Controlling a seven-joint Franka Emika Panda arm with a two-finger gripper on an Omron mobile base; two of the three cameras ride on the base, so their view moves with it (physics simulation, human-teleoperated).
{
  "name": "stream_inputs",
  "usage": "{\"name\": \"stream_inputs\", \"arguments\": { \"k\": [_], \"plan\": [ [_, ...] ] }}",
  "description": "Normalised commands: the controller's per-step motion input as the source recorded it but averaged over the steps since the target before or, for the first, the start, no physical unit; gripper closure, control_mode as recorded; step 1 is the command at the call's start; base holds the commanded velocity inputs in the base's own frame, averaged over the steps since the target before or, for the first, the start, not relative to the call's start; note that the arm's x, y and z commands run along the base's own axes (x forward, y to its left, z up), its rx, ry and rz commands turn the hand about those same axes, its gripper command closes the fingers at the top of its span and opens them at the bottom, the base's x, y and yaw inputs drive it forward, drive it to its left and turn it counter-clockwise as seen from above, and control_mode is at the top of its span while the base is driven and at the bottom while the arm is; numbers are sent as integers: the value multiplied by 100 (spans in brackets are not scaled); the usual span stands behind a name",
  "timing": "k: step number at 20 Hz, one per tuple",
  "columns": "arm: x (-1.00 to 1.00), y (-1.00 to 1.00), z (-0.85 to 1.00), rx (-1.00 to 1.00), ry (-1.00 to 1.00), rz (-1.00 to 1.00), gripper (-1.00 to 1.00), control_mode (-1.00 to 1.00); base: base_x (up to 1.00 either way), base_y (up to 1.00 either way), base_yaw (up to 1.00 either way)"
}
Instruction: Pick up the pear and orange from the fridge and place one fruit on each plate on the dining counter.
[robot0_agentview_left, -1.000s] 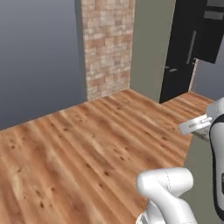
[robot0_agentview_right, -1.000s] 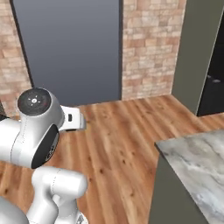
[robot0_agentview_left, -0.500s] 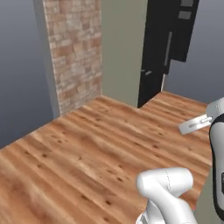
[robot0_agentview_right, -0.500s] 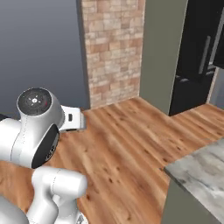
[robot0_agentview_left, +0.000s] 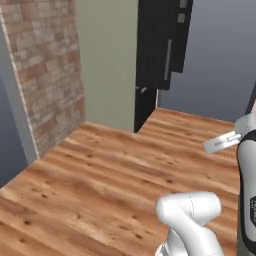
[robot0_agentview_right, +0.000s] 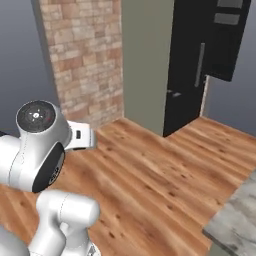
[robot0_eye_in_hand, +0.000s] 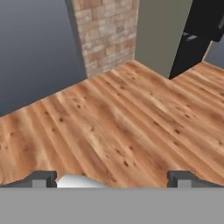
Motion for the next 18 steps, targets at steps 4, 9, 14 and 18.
{"name": "stream_inputs", "arguments": {
  "k": [4, 9, 14, 18],
  "plan": [
    [0, 0, 0, 0, 0, 0, -100, 100, 100, 0, -34],
    [0, 0, 0, 0, 0, 0, -100, 100, 100, 0, -30],
    [0, 0, 0, 0, 0, 0, -100, 100, 100, -2, -29],
    [0, 0, 0, 0, 0, 0, -100, 100, 100, -24, -22]
  ]
}}
